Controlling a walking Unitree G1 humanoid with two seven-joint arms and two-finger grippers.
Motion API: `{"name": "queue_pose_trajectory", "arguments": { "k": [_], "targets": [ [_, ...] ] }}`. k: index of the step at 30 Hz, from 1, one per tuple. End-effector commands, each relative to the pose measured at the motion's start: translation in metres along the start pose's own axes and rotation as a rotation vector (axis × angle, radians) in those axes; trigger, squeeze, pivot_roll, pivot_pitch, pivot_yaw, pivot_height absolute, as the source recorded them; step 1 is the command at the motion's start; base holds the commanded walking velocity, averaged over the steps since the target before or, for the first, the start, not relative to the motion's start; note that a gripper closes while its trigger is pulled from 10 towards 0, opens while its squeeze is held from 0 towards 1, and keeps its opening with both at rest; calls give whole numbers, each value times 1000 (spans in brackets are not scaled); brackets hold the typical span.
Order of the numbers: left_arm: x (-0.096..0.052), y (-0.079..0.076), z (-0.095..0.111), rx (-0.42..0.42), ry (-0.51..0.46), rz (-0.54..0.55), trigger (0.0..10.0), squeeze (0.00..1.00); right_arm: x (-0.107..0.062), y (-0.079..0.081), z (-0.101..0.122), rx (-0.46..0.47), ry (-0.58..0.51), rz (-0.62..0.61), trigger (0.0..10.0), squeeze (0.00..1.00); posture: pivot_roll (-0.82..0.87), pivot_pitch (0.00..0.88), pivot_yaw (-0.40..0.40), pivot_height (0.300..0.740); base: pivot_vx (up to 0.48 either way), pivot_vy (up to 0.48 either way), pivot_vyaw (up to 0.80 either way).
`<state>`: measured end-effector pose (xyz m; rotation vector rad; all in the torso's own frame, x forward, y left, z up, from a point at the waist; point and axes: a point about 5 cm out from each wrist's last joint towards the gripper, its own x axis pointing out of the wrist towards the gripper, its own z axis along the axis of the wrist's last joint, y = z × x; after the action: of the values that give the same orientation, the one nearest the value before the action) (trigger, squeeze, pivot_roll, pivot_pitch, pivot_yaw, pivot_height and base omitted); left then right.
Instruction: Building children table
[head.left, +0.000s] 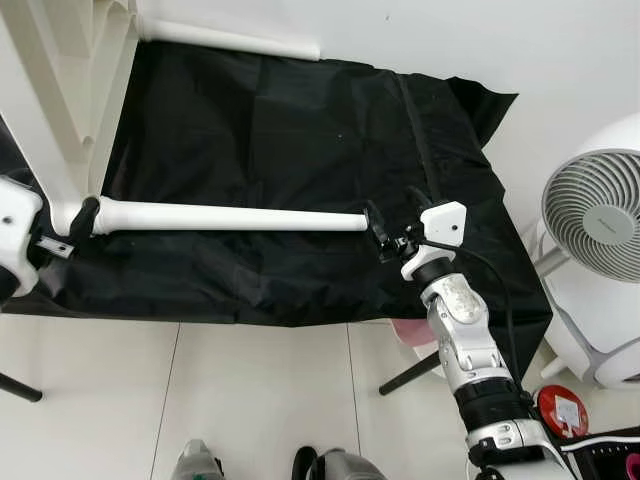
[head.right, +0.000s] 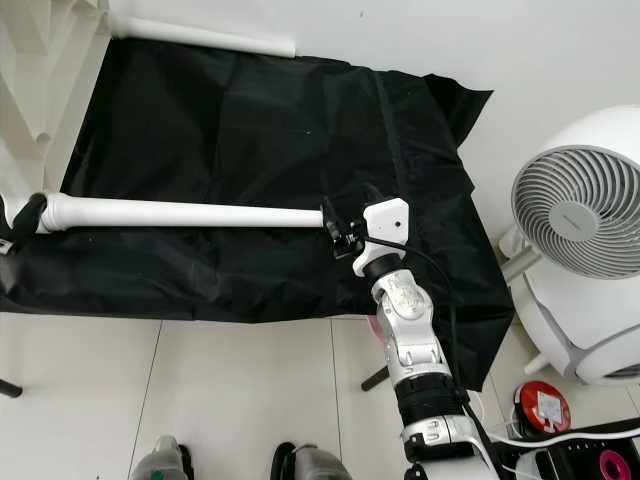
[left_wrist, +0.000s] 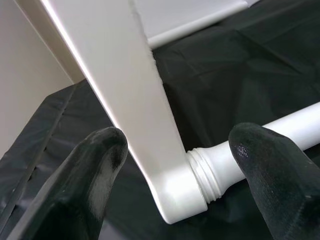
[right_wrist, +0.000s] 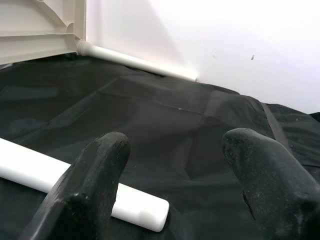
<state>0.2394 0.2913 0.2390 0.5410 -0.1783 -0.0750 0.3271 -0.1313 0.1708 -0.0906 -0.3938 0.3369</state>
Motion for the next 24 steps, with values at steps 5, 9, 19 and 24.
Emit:
{"name": "queue_pose_trajectory", "arguments": {
  "k": [5, 9, 19, 24],
  "targets": [
    [-10, -30, 5, -214, -9, -89, 10000, 0, 0, 4, -4, 15, 12, 20, 10000, 0, 127, 142, -144, 740, 0, 0, 0],
    [-1, -53, -1, -334, 16, -105, 10000, 0, 4, 7, -4, 8, 33, 21, 10000, 0, 129, 136, -140, 740, 0, 0, 0],
    [25, -78, -8, -491, 58, -93, 10000, 0, 11, -7, 0, -33, 48, -106, 10000, 0, 117, 121, -123, 740, 0, 0, 0],
    [38, -83, -8, -568, 53, -54, 10000, 0, 9, -4, -5, -39, 57, -100, 10000, 0, 108, 108, -117, 740, 0, 0, 0]
  ]
}}
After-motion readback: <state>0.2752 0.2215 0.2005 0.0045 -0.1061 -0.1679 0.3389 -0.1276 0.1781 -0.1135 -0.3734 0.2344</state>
